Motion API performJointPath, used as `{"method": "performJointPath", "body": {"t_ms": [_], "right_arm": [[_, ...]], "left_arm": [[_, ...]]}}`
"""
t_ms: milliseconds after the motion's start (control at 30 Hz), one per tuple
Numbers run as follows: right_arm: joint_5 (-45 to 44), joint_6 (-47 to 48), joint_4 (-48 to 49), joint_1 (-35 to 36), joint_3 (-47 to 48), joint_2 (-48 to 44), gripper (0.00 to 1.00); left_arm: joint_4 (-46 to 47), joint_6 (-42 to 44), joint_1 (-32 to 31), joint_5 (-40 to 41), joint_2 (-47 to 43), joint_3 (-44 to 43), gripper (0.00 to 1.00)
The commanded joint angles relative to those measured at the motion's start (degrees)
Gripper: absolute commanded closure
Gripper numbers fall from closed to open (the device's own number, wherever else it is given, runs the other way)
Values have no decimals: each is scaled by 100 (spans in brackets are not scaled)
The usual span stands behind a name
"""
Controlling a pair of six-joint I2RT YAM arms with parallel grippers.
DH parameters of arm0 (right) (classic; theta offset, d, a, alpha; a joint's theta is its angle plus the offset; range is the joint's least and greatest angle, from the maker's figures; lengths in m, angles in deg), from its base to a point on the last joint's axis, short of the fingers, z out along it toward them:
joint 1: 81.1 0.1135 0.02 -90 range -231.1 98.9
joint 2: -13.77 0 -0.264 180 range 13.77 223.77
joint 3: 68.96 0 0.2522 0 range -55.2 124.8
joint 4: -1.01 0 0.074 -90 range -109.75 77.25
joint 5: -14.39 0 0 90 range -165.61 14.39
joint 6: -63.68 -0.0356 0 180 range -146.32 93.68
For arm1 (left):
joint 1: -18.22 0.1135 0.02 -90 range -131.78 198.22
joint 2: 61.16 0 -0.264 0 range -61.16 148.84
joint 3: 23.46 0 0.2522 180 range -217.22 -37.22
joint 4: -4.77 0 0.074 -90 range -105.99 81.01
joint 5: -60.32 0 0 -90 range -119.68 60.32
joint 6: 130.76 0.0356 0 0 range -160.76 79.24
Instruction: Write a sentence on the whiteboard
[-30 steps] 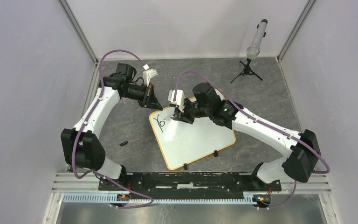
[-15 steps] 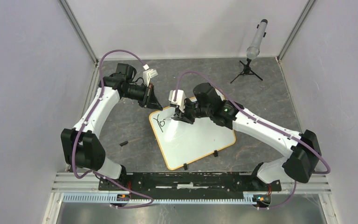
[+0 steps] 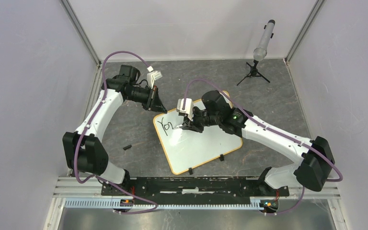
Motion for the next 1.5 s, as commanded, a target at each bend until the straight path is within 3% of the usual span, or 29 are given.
{"method": "performJointPath", "body": {"t_ms": [0, 767, 1467], "right_arm": [[-143, 26, 5, -7, -71, -73, 100], [-313, 211, -153, -281, 694, 171, 100], [-9, 147, -219, -243, -53, -126, 100]], "left_arm": [[-154, 220, -106, -168, 18, -91, 97], [-153, 211, -118, -171, 1, -108, 98], [-153, 208, -123, -112, 1, -92, 98]]}}
